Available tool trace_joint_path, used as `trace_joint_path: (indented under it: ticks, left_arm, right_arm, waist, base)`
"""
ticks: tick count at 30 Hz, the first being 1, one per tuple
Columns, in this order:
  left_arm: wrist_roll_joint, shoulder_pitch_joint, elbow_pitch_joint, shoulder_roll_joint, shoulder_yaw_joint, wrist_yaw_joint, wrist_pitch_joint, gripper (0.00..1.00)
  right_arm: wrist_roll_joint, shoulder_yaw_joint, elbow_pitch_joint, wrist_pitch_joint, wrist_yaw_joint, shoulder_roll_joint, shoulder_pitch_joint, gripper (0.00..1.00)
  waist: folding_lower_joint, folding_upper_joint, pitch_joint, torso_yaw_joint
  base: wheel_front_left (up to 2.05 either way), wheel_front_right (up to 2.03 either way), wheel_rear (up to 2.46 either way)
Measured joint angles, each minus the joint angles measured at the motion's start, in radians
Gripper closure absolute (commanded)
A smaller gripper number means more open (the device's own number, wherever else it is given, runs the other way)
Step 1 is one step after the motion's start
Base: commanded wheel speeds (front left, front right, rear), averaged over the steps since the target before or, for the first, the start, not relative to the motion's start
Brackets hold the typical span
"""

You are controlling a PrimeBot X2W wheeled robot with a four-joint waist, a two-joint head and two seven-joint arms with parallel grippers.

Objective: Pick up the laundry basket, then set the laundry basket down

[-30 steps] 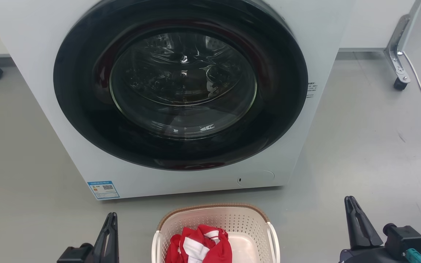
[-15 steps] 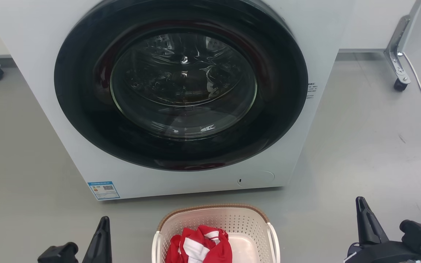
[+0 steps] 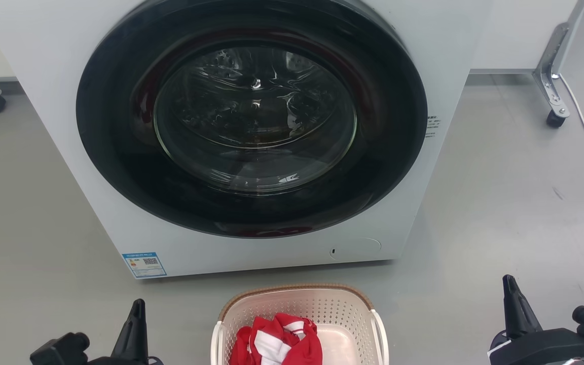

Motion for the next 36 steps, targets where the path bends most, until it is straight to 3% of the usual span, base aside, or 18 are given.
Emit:
trace_joint_path:
  ticks: [36]
  left_arm:
    - [-0.482,-0.067,0.080,-0.033,0.106,-0.092,0.098,1.00]
  right_arm:
    - [0.459,-0.159,0.048,0.132,0.090,0.073,-0.026,1.00]
  waist:
    - [0.0000,0.0000,-0.006,0.002]
  base:
    - [0.00,0.00,0.00]
